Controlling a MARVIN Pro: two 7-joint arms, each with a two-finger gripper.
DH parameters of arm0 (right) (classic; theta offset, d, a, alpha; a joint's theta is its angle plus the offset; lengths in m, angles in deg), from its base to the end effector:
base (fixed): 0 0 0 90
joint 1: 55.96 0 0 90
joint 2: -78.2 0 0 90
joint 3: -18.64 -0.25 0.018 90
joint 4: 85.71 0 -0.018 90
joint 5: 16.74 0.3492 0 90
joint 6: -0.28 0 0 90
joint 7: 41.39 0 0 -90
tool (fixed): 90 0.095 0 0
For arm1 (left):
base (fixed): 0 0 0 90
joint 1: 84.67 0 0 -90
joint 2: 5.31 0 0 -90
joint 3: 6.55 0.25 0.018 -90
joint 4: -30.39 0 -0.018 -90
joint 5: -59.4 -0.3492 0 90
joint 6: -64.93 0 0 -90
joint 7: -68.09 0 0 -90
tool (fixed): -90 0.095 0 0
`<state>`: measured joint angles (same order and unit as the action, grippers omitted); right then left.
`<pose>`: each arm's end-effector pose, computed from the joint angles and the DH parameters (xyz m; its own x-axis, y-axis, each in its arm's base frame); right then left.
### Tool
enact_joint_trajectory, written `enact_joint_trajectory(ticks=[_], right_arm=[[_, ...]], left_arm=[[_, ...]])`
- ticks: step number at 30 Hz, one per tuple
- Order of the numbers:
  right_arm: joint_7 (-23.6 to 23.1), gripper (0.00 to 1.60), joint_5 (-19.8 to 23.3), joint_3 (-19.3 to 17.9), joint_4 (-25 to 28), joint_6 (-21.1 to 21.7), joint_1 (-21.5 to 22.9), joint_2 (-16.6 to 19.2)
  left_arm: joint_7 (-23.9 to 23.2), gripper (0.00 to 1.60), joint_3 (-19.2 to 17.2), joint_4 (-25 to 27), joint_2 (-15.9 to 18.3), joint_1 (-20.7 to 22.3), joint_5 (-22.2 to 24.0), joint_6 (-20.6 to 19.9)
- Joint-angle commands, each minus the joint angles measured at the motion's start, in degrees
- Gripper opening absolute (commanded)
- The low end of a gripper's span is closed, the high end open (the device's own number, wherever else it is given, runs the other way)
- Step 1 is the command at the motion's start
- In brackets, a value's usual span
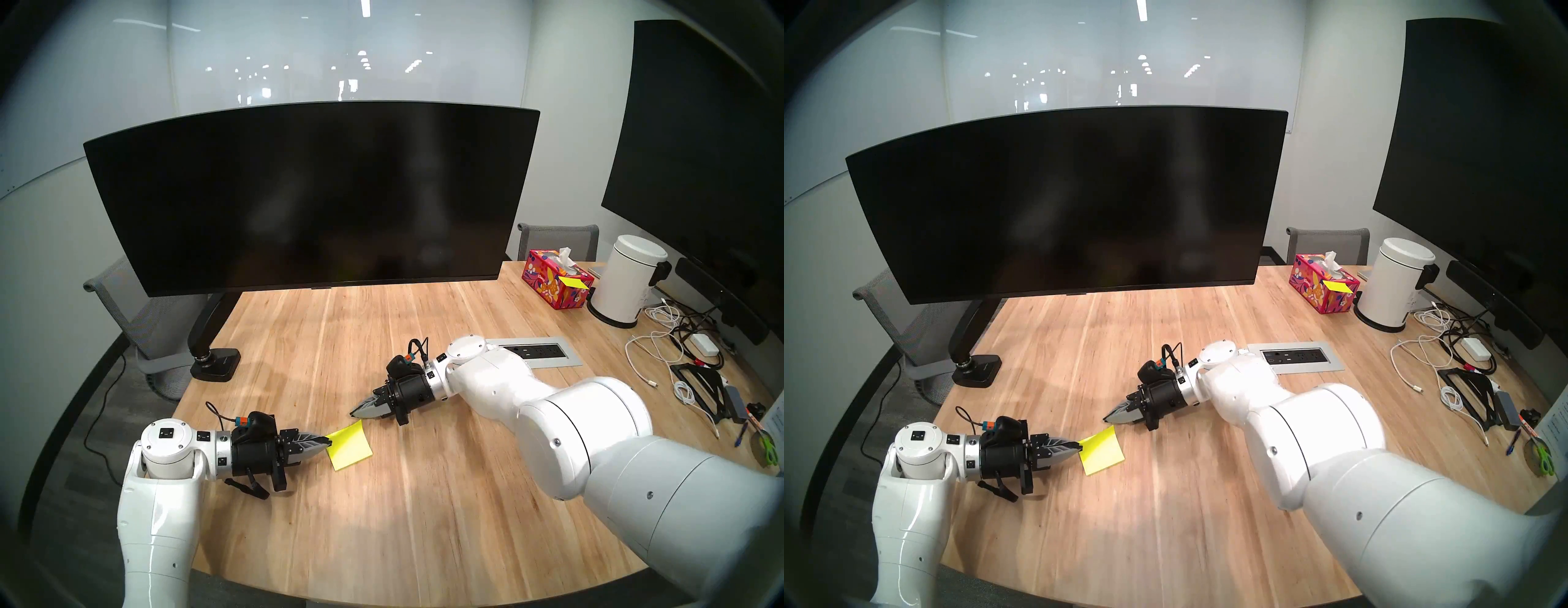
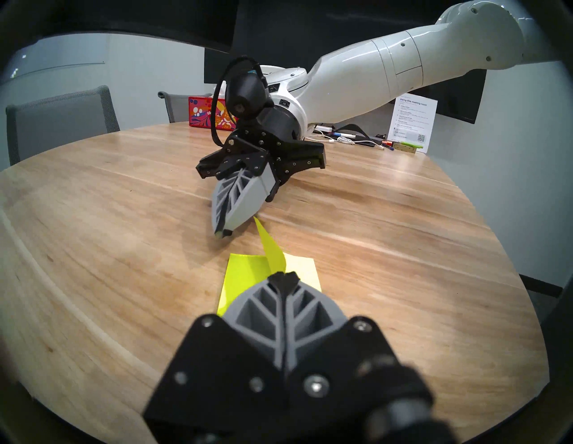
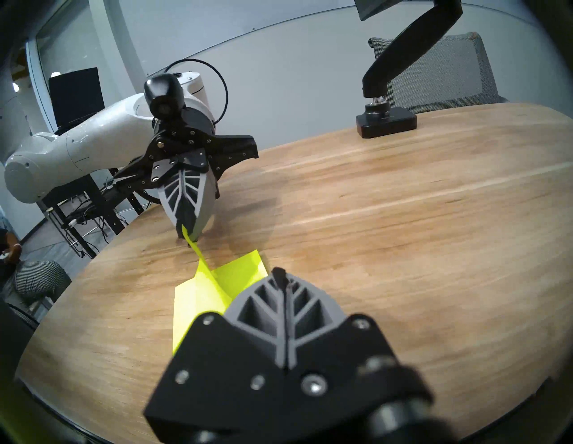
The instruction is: Peel one sticky note off the pad and stick it onto the monitor, then press it flat
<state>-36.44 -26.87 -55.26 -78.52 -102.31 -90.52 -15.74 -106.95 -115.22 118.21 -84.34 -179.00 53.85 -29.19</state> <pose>0.4961 0.1397 -0.3381 0.1773 0.3976 0.9003 0.9636 0.1160 -0.2410 0.3623 0.0854 -0.3084 0.2068 -0.2435 0.9476 -0.9044 -0.4169 0.0902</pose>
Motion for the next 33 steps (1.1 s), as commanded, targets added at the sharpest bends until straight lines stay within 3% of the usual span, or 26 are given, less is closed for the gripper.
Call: enact_joint_trajectory(ticks=[1, 17, 33], right_arm=[[0.0, 0.00, 0.2, -0.1, 0.3, 0.1, 1.2, -0.5], [0.0, 0.00, 0.7, 0.2, -1.1, -0.7, 1.6, -0.5], [0.0, 0.00, 1.5, 3.8, -1.5, 0.4, 1.5, -0.9]], left_arm=[[0.0, 0.00, 0.5, 0.0, 0.3, 2.2, 1.7, 0.5], [0.0, 0.00, 1.5, -0.4, 0.8, 2.0, 3.5, 1.7], [0.0, 0.00, 1.9, -0.3, 1.2, 1.4, 4.1, 2.2]])
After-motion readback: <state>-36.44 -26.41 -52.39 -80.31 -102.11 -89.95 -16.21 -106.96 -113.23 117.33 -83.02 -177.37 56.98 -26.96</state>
